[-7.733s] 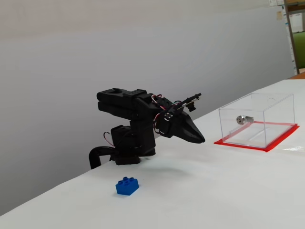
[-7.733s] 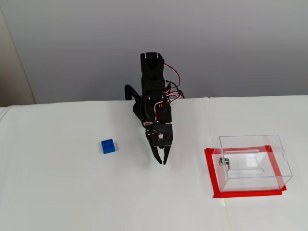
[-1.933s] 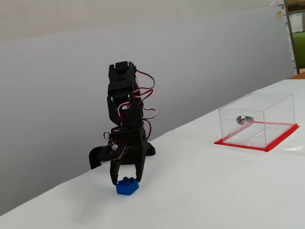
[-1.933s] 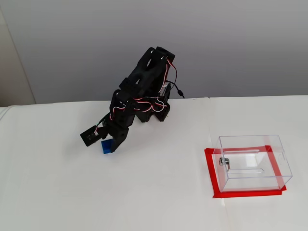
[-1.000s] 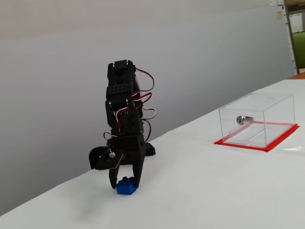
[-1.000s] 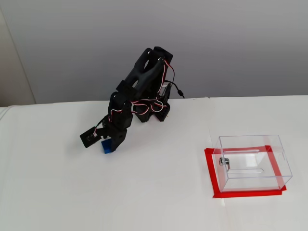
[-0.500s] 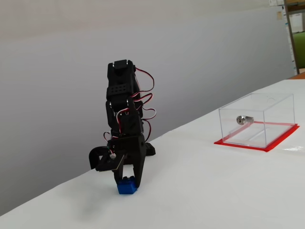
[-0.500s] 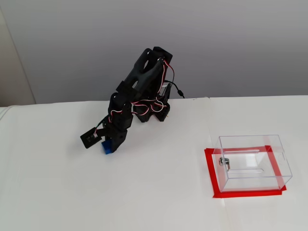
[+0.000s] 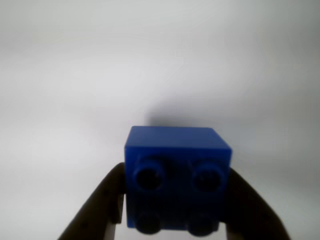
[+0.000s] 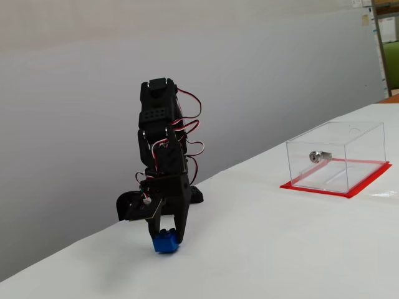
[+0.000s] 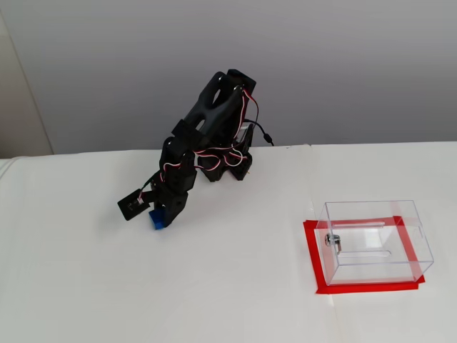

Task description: Pick the blue lego brick and place it into the transparent box

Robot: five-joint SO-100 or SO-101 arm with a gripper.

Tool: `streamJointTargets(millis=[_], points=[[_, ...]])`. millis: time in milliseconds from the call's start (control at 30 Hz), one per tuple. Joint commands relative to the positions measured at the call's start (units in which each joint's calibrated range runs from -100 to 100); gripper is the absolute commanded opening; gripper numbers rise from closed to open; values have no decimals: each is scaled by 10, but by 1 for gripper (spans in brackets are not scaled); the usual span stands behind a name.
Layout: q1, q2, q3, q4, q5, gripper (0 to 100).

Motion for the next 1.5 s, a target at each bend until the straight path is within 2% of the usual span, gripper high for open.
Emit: streamJointTargets(millis=[0,367,867,1233,1467], points=[[-29,-34,-55,8,3,10],[-90,-161,-55,9,-1,10],[-198,-359,-56,74,2,10],[-333,-422,-69,85,2,10],[-457,-414,-98,82,2,10]])
